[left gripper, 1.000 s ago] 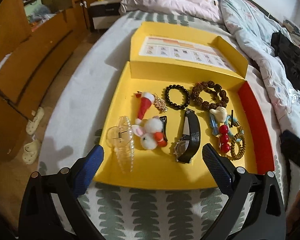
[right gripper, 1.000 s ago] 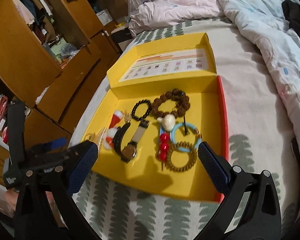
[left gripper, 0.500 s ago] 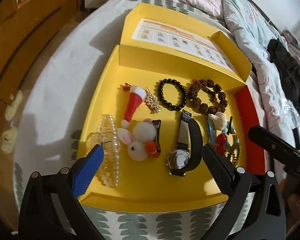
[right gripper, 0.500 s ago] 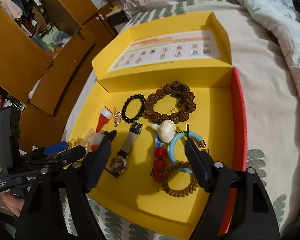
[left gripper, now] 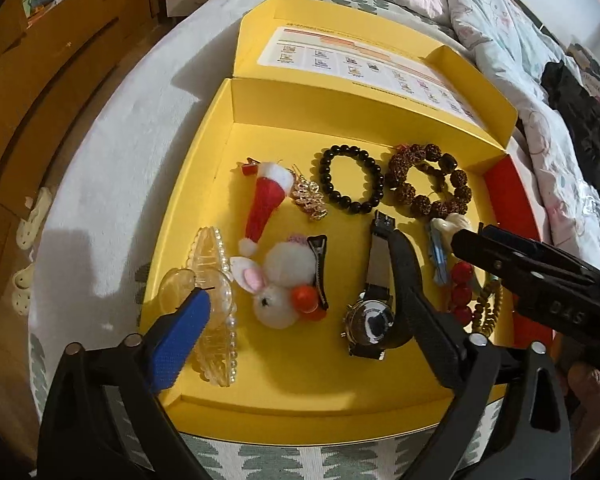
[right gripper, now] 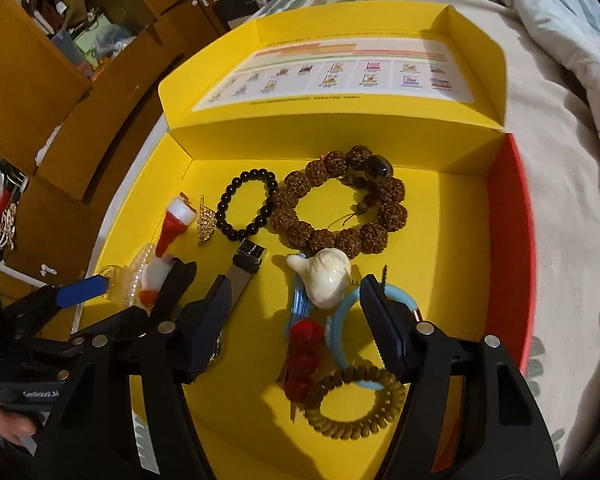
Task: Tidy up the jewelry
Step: 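Grasp the white ceramic ornament with the right tool while the left grasps the white pompom bunny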
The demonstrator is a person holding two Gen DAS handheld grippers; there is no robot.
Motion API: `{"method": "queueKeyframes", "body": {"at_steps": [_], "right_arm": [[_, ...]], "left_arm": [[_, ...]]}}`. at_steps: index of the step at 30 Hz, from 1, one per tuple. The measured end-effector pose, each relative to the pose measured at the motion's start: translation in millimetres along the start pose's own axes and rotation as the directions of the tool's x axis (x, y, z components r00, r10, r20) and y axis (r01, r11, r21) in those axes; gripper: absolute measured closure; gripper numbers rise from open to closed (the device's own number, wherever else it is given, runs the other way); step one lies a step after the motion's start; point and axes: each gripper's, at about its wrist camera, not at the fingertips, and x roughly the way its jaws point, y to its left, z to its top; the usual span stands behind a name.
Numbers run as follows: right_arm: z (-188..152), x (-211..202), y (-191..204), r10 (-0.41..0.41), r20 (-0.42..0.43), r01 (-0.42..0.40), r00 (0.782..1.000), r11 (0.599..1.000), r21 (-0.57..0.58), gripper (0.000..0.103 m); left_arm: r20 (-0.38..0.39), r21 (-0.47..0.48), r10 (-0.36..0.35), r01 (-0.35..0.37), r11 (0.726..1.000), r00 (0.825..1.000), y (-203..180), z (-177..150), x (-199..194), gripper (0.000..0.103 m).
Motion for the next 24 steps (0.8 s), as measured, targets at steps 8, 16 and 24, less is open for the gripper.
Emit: {"method": "queueKeyframes", "body": {"at_steps": [8,16,24], "right_arm": [[3,12,-4,-0.021,-0.014,0.02,1.0,1.0,-0.012,0.039],[5,14,-2,-0.031,-0.009,0.031,0.999,0.999,-0.023,0.038],[5,14,-2,-0.037,-0.002,0.037,0.999,0.999,-0.024,0.041]], "left_arm": [[-0.025,-0.029,-0.035,0.035,0.999,0.999,0,1,4,0.025],[-0.067,-0.037,-0.025,0.022,0.999,0.997,-2,-1,18,0.028],[-0.031,-0.031,-0.025,0.024,0.999,0.999,-1,2,20,0.028]]}}
